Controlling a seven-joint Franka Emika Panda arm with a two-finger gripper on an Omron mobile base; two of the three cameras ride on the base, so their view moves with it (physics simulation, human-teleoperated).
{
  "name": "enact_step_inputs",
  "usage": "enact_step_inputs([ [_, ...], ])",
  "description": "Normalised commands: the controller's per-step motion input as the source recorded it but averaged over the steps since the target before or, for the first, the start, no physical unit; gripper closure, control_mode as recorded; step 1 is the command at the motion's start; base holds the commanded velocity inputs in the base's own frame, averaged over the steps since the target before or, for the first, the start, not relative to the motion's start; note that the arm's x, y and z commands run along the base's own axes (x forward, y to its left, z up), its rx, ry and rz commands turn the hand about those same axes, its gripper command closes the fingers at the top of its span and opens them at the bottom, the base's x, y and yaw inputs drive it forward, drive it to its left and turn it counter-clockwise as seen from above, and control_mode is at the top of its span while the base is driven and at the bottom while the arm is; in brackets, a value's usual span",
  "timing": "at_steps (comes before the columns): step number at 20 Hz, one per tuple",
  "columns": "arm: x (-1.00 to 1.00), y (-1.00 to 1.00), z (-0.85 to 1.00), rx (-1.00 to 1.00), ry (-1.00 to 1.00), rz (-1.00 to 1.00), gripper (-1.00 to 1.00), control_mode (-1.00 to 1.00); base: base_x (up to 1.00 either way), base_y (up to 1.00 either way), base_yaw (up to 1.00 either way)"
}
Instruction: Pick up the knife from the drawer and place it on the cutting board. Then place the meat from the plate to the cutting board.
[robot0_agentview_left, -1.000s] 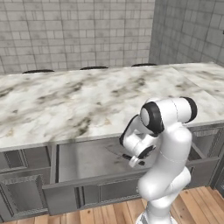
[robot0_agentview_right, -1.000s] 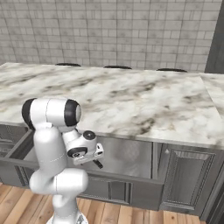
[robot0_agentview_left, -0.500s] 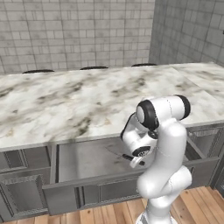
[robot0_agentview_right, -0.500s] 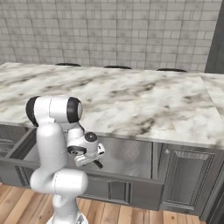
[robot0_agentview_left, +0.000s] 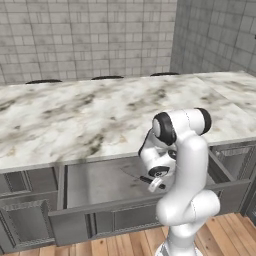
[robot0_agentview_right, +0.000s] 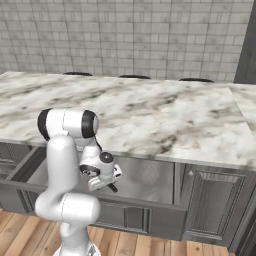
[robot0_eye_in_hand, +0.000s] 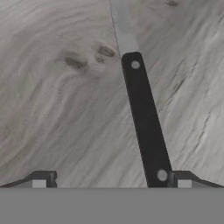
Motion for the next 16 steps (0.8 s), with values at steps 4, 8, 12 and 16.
enact_step_inputs([
  [4,0.40,0.00,-0.19,0.00,0.08,0.01,-1.00,-1.00,0.00,0.00,0.00],
  [8,0.47,0.00,-0.13,0.00,0.10,0.01,-1.00,-1.00,0.00,0.00,0.00],
  [12,0.38,0.00,0.00,0.00,0.06,0.01,-1.00,-1.00,0.00,0.00,0.00],
  [16,0.40,0.00,0.00,0.00,0.08,0.00,-1.00,-1.00,0.00,0.00,0.00],
])
